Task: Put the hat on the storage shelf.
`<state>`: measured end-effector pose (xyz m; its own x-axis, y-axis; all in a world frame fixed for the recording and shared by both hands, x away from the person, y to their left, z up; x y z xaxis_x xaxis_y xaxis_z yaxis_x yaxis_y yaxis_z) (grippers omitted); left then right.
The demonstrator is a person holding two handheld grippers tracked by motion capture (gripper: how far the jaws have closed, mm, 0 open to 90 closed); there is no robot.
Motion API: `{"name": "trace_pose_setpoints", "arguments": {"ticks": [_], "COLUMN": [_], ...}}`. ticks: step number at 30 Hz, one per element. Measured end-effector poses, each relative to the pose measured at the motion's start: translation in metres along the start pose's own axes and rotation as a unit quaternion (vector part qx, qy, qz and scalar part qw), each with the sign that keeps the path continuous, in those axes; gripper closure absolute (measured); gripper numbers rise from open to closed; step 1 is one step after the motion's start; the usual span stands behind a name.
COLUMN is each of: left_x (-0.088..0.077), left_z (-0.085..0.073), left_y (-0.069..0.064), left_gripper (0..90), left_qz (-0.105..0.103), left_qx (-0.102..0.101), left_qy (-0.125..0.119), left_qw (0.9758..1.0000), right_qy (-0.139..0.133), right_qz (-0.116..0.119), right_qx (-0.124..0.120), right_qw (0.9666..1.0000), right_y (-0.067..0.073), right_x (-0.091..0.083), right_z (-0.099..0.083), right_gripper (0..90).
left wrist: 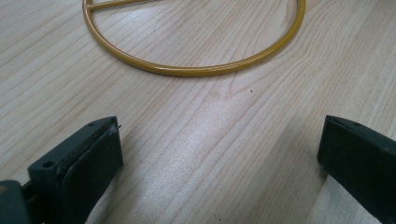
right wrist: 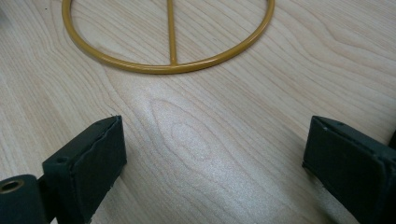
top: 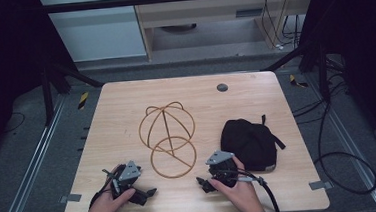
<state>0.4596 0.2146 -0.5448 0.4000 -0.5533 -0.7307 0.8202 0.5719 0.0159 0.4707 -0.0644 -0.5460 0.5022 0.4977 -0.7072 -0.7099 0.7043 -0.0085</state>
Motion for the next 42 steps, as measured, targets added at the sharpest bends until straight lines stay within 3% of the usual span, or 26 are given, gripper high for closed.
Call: {"name": "trace_pose_setpoints", "arguments": {"ticks": [14,16,18,21,24,29,30,36,38,42], "left_x": [0.000,0.000,0.000,0.000,0.000,0.000,0.000,0.000,0.000,0.000], "left_z": [0.000,0.000,0.000,0.000,0.000,0.000,0.000,0.000,0.000,0.000], "left_y": [0.000,0.000,0.000,0.000,0.000,0.000,0.000,0.000,0.000,0.000], "left_gripper": [0.0,0.0,0.0,0.0,0.0,0.0,0.0,0.0,0.0,0.0], "left_qz": [0.001,0.000,0.000,0.000,0.000,0.000,0.000,0.001,0.001,0.001], "left_qx": [0.001,-0.001,0.000,-0.001,0.000,0.000,0.000,-0.001,-0.001,-0.001], "left_qy": [0.000,0.000,0.000,0.000,0.000,0.000,0.000,0.000,0.000,0.001], "left_qw": [1.0000,1.0000,1.0000,1.0000,1.0000,1.0000,1.0000,1.0000,1.0000,1.0000], "right_qy": [0.003,0.018,0.019,0.008,-0.001,-0.003,0.003,0.028,0.040,0.051], "right_qz": [-0.007,-0.033,-0.041,-0.041,-0.057,-0.073,-0.085,-0.104,-0.114,-0.108], "right_qx": [0.005,0.004,0.002,-0.003,-0.010,0.000,0.005,-0.006,-0.008,-0.001], "right_qw": [1.0000,0.9993,0.9990,0.9991,0.9983,0.9973,0.9963,0.9941,0.9926,0.9928], "right_y": [0.000,-0.002,-0.002,0.002,0.004,-0.001,-0.006,-0.019,-0.027,-0.036], "right_x": [-0.001,-0.008,-0.011,-0.023,-0.037,-0.051,-0.058,-0.073,-0.088,-0.103], "right_z": [-0.001,-0.001,-0.001,0.001,0.004,0.005,0.005,0.004,0.006,0.010], "right_gripper": [5.8,9.5,9.6,8.3,7.6,7.8,8.7,9.4,8.9,8.9]}}
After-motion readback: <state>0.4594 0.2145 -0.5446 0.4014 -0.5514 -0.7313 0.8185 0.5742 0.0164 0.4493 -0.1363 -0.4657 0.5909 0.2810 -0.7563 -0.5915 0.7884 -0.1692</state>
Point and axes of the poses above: each handheld gripper's, and its own axes: x roughly forward along the jaws, z roughly out of its top, y roughly to its left, the point moved 5 cm from there along x, roughly forward along the jaws, and after that the axes turned 2 degrees about y, right-handed, at the moved point
